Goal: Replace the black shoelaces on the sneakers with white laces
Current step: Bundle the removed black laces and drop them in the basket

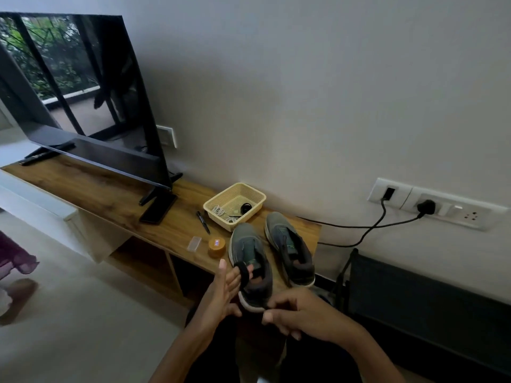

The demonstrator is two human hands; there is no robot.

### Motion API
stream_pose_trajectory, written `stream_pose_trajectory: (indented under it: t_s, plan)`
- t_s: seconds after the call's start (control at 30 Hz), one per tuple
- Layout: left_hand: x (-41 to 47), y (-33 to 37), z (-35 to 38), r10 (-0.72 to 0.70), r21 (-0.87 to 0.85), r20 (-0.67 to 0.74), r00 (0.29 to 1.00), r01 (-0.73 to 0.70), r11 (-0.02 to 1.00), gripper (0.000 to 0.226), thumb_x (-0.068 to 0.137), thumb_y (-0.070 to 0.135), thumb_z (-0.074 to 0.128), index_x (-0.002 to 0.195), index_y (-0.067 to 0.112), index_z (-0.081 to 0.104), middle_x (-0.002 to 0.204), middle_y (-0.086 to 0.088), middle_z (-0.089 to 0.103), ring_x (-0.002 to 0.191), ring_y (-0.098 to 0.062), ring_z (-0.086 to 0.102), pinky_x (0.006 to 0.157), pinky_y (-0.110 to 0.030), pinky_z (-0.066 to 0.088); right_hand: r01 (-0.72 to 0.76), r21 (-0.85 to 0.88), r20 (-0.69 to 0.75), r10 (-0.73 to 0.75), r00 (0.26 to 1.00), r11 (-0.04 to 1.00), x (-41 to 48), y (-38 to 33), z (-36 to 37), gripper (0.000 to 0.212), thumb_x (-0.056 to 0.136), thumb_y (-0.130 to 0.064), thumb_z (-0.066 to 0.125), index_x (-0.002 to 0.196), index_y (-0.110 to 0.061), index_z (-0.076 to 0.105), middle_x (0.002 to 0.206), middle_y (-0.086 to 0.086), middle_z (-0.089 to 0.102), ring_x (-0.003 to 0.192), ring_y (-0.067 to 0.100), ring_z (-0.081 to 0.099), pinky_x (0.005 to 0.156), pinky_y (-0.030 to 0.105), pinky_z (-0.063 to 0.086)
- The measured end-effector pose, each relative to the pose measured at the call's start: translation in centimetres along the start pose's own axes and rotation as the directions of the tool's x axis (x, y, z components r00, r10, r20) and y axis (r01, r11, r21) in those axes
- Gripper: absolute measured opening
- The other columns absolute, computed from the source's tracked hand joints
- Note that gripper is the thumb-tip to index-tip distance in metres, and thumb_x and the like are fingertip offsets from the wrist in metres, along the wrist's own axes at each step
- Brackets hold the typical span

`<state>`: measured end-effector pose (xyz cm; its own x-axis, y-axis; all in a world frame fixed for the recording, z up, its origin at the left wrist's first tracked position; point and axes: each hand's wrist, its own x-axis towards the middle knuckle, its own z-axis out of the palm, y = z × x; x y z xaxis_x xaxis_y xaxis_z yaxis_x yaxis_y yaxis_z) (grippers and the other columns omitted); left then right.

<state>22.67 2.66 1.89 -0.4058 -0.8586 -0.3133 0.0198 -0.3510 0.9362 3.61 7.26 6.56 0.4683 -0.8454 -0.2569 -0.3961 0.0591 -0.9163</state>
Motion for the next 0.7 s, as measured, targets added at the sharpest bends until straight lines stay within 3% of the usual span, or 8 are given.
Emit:
stream_pose_trajectory:
  t_s: [0.07,0.17,0.33,0.4,0.47,0.57,0.7]
  plan:
    - [-0.5,0.1,0.2,-0.046,0.084,0.012,0.999,0.045,0.995,0.088,0.078,0.078,0.019,0.132,0.015,0.049,0.130,0.005,0.059,0.124,-0.014,0.052,0.053,-0.022,0.044,0.080,-0.002,-0.071,-0.080,0.994,0.997,-0.4,-1.4,-1.1,0.015,0.093,-0.024,0.055,0.083,-0.019,0.063,0.062,-0.008,0.053,0.052,0.002,0.046,0.050,0.014,0.037]
    - [-1.0,0.4,0.7,-0.087,0.136,0.086,0.993,0.074,0.988,0.087,0.078,0.076,0.015,0.121,0.013,0.058,0.117,-0.002,0.068,0.112,-0.018,0.062,0.048,-0.019,0.039,0.173,-0.029,-0.245,-0.175,0.954,0.985,-0.2,-2.9,-2.9,0.016,0.093,-0.019,0.053,0.082,-0.012,0.063,0.058,-0.008,0.051,0.049,-0.002,0.047,0.050,0.010,0.036]
    - [-1.2,1.4,1.4,-0.032,0.087,0.229,0.973,0.012,0.996,0.090,0.082,0.065,0.006,0.115,0.004,0.063,0.107,-0.015,0.070,0.086,-0.014,0.068,0.048,-0.018,0.034,0.180,0.059,-0.375,-0.146,0.915,0.982,1.6,-1.4,-3.8,0.019,0.092,-0.020,0.057,0.078,-0.008,0.062,0.057,0.002,0.046,0.048,0.006,0.044,0.051,0.016,0.040]
    - [-1.3,1.7,1.7,0.012,-0.028,0.241,0.971,-0.005,1.000,0.088,0.086,0.063,0.005,0.118,0.002,0.060,0.110,-0.017,0.068,0.087,-0.015,0.068,0.048,-0.018,0.034,0.163,0.106,-0.377,-0.112,0.919,0.981,2.0,0.2,-3.3,0.025,0.092,-0.026,0.057,0.078,-0.006,0.061,0.061,0.009,0.044,0.051,0.008,0.043,0.051,0.015,0.040]
    - [-1.2,1.7,1.8,0.040,-0.179,0.226,0.973,0.001,0.984,0.085,0.087,0.064,0.009,0.124,0.003,0.055,0.119,-0.017,0.065,0.101,-0.020,0.067,0.054,-0.021,0.037,0.139,0.126,-0.351,-0.087,0.932,0.982,2.0,1.9,-2.2,0.036,0.093,-0.031,0.054,0.084,0.003,0.059,0.068,0.013,0.045,0.056,0.010,0.044,0.053,0.016,0.040]
    - [-0.9,1.9,2.0,0.070,-0.373,0.188,0.980,0.005,0.928,0.078,0.089,0.061,0.016,0.128,0.004,0.051,0.125,-0.013,0.062,0.114,-0.022,0.061,0.050,-0.020,0.047,0.054,0.134,-0.266,-0.016,0.964,0.990,1.7,3.9,0.2,0.023,0.097,-0.023,0.047,0.086,-0.009,0.062,0.062,-0.004,0.048,0.052,0.001,0.046,0.052,0.016,0.040]
    - [0.2,0.9,1.2,0.054,-0.334,0.116,0.992,-0.012,0.942,0.073,0.086,0.060,0.024,0.133,0.009,0.047,0.127,-0.003,0.062,0.116,-0.014,0.060,0.051,-0.020,0.049,-0.018,0.124,-0.116,0.033,0.993,0.992,0.7,4.0,1.5,0.018,0.098,-0.021,0.048,0.093,-0.013,0.063,0.052,-0.014,0.046,0.047,-0.001,0.043,0.053,0.016,0.040]
